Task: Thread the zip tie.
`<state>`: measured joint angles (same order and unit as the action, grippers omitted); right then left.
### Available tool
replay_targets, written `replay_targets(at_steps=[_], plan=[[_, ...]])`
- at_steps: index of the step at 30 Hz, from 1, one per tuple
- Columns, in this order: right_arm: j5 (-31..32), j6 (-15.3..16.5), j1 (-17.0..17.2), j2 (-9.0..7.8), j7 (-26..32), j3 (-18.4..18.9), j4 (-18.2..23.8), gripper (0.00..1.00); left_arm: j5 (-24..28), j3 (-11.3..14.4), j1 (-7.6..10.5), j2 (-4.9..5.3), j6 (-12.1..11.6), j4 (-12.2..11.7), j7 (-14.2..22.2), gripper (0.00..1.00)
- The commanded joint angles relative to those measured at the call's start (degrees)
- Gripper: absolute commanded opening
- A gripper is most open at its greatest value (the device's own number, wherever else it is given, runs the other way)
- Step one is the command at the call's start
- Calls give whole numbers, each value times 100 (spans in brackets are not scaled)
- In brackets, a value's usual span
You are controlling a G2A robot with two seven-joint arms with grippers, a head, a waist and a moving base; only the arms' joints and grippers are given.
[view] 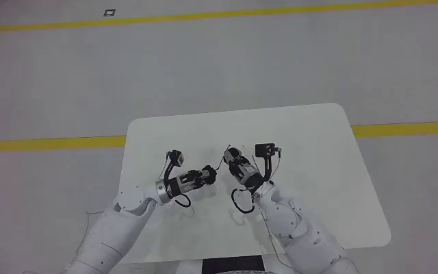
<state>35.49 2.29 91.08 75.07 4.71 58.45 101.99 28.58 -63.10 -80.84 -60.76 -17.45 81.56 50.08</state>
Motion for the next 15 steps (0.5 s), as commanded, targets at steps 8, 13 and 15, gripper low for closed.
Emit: replay_targets(at_steps=[8,13,15], plan=[[-17,39,6,3,14,9,1,0,0,0,0,0,0,0,0,0],[21,91,19,4,-95,28,53,0,0,0,0,0,0,0,0,0],[49,98,26,4,-113,32,57,0,0,0,0,0,0,0,0,0]])
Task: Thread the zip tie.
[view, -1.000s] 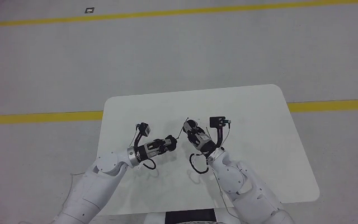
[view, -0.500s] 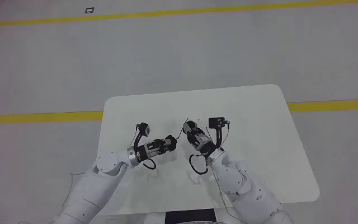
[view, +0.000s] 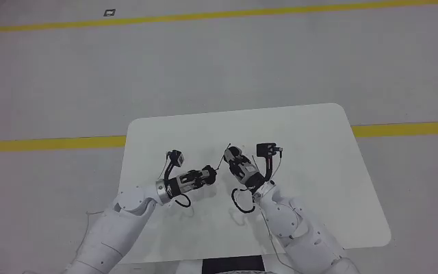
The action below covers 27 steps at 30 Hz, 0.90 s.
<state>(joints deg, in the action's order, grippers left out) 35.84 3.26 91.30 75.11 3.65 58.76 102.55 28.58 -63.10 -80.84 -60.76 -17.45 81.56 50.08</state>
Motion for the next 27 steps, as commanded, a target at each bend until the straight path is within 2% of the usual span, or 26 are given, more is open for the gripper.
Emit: replay_targets(at_steps=[1,27], plan=[[30,-4,5,-1,-6,2,1,0,0,0,0,0,0,0,0,0],[111,-49,-33,24,27,-38,-102,0,0,0,0,0,0,0,0,0]])
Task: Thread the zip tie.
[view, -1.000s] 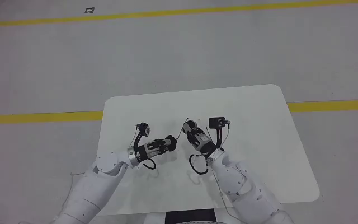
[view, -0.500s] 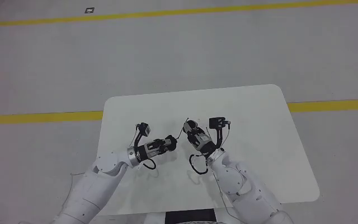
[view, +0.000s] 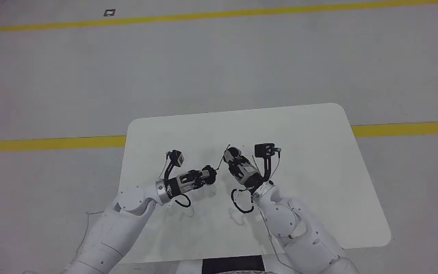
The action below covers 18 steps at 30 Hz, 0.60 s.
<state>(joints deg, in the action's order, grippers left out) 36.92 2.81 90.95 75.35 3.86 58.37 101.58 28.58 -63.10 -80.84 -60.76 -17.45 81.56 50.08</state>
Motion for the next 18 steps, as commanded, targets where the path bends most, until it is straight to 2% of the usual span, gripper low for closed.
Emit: replay_targets(at_steps=[1,18], plan=[[3,-5,3,1,9,2,-8,0,0,0,0,0,0,0,0,0],[9,34,-29,17,-78,18,-35,0,0,0,0,0,0,0,0,0]])
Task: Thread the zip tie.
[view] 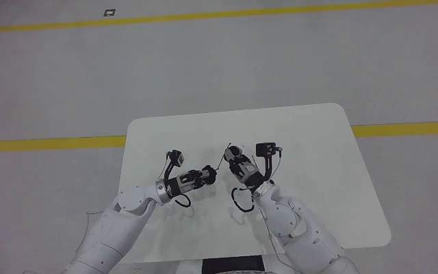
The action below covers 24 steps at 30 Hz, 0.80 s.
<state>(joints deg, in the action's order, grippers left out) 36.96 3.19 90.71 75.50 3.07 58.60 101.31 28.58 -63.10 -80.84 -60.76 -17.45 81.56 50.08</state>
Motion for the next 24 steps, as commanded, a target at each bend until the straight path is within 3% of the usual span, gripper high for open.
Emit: replay_targets(at_steps=[1,24], plan=[[14,-9,-12,3,5,-8,-18,0,0,0,0,0,0,0,0,0],[53,-5,-8,9,45,39,-19,0,0,0,0,0,0,0,0,0]])
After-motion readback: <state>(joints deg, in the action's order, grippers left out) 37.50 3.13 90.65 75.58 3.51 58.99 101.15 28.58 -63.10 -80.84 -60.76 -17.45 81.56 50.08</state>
